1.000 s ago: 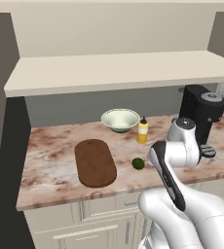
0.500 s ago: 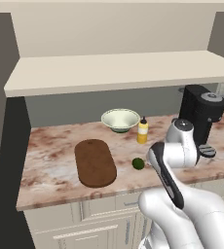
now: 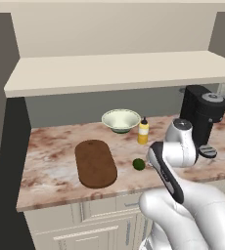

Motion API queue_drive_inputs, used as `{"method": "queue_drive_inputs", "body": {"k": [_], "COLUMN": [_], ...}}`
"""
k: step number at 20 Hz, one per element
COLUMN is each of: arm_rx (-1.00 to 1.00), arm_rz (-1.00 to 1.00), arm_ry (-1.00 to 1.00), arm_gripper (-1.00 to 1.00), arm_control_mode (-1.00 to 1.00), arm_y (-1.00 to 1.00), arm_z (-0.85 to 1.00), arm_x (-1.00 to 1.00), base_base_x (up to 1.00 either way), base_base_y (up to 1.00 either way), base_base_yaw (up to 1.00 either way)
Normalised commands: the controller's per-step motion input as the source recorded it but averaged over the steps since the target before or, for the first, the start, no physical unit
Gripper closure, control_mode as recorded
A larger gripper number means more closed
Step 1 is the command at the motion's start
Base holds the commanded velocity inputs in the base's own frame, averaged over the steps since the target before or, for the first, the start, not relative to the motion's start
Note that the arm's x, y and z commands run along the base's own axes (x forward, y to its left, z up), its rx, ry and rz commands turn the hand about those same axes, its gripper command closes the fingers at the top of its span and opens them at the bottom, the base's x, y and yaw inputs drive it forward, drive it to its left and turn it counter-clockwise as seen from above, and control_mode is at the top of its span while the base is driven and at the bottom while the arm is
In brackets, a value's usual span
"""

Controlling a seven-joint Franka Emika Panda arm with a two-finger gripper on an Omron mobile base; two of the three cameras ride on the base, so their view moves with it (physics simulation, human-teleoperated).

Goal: Open the cabinet. Place the bowl and condiment on the counter. Then place the lime and garlic on the cutting board.

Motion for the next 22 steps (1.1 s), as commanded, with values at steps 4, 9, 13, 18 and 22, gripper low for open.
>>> {"method": "queue_drive_inputs", "body": {"k": [4, 9, 13, 18, 22], "arm_rx": [0.0, 0.0, 0.0, 0.0, 0.0], "arm_rz": [0.0, 0.0, 0.0, 0.0, 0.0], "arm_ry": [0.0, 0.0, 0.0, 0.0, 0.0], "arm_gripper": [-1.0, -1.0, -1.0, -1.0, -1.0], "arm_control_mode": [-1.0, -1.0, -1.0, -1.0, -1.0], "arm_y": [0.06, 0.05, 0.05, 0.04, 0.03], "arm_z": [-0.27, -0.29, -0.25, -0.26, -0.26], "arm_x": [0.01, 0.05, 0.08, 0.05, 0.08], "base_base_x": [0.0, 0.0, 0.0, 0.0, 0.0], "base_base_y": [0.0, 0.0, 0.0, 0.0, 0.0], "base_base_yaw": [0.0, 0.0, 0.0, 0.0, 0.0]}}
